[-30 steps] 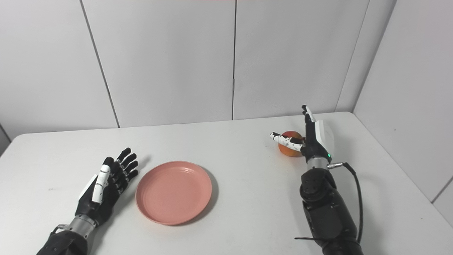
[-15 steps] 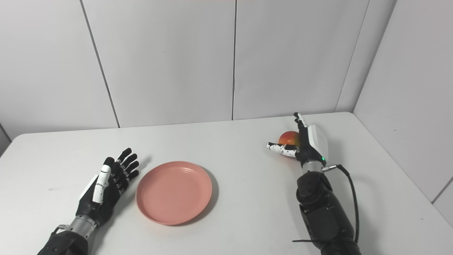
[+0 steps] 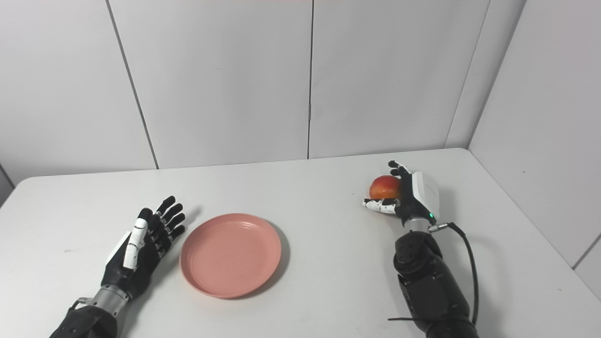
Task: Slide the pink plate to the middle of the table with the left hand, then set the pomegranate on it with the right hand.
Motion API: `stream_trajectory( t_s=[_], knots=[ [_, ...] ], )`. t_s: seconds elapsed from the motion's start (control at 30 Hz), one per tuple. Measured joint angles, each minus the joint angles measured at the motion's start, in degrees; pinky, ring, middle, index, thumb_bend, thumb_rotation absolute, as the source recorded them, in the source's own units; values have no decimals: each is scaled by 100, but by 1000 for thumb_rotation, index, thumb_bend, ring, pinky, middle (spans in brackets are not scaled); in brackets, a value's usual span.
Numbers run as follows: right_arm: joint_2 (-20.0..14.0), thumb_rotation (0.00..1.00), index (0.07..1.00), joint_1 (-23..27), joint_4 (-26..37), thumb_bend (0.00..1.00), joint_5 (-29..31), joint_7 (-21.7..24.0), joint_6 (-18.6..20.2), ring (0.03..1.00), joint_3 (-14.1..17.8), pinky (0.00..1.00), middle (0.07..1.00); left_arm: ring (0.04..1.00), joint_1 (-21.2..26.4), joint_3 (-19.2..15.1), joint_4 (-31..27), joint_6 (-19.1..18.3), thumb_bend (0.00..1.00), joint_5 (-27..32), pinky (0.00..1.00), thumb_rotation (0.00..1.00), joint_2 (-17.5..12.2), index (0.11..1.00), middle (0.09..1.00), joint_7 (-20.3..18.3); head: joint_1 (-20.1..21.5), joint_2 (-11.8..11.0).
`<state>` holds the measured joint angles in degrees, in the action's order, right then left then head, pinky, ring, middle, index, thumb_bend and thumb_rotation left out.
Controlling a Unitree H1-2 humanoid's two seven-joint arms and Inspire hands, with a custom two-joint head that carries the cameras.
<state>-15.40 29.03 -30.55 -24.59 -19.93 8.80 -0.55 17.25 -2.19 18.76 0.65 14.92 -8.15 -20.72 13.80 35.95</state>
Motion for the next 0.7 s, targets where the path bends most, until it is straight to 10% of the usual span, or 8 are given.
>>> stream_trajectory(
  t_s=[0.2,0.7],
  knots=[
    [37,0,596,0,-63,528,98,-270,-117,450,67,490,517,973,0,1,-3,-1,680,-2,967,1000,6,967,971,1,-9,9],
    [58,0,509,-27,140,516,104,-330,-202,423,66,410,503,979,-1,4,-9,-8,681,-4,967,1000,11,971,975,4,-9,35]
  ],
)
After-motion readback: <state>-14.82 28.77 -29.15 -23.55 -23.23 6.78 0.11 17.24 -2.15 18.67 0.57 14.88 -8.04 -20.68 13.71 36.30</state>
